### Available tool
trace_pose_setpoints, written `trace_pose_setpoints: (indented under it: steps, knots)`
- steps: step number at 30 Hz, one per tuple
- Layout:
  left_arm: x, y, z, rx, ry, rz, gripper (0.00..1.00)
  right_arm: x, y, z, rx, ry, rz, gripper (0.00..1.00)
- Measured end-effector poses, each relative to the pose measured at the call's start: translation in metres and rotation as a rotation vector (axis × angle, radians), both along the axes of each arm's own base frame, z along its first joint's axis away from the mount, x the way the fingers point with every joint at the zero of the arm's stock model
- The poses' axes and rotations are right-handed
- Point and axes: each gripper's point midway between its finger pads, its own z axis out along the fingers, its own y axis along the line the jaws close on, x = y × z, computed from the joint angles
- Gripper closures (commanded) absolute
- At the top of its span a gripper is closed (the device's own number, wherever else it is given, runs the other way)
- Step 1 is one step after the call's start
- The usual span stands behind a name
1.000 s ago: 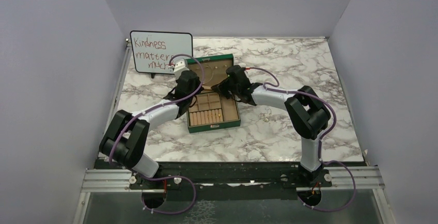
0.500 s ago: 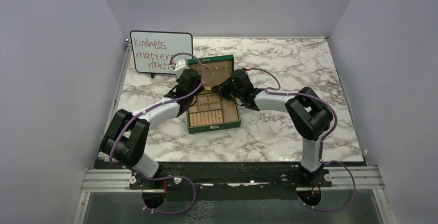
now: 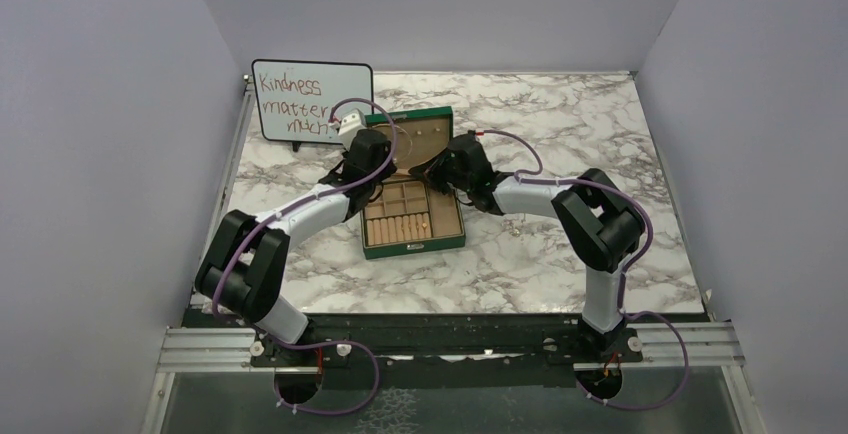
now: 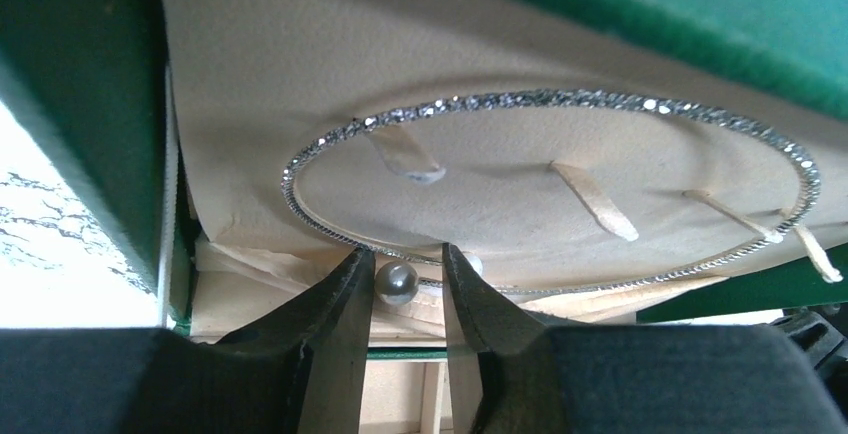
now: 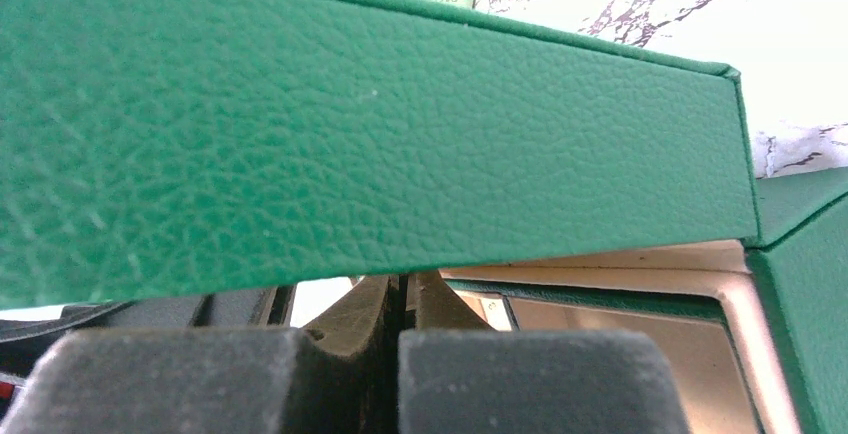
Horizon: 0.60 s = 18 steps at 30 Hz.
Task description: Organize the mixed jewelry
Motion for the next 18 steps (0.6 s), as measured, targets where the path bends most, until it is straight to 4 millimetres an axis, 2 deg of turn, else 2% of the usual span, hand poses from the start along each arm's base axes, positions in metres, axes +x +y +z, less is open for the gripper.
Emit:
trace_pose_setpoints:
  steps: [6, 14, 18]
  knots:
    - [-0.0009, 0.0001, 0.0019, 0.001, 0.03, 0.009, 0.63, -0.0019, 0.0012, 0.001, 0.008, 0.005, 0.016, 0.99]
    - [0.0015, -0.0012, 0.0008, 0.015, 0.064, 0.011, 0.65, -0.0029, 0.0005, 0.0033, 0.032, -0.025, 0.034, 0.99]
    - [0.002, -0.0019, 0.0015, 0.02, 0.078, 0.012, 0.65, -0.0041, 0.0, 0.0035, 0.039, -0.05, 0.048, 0.9]
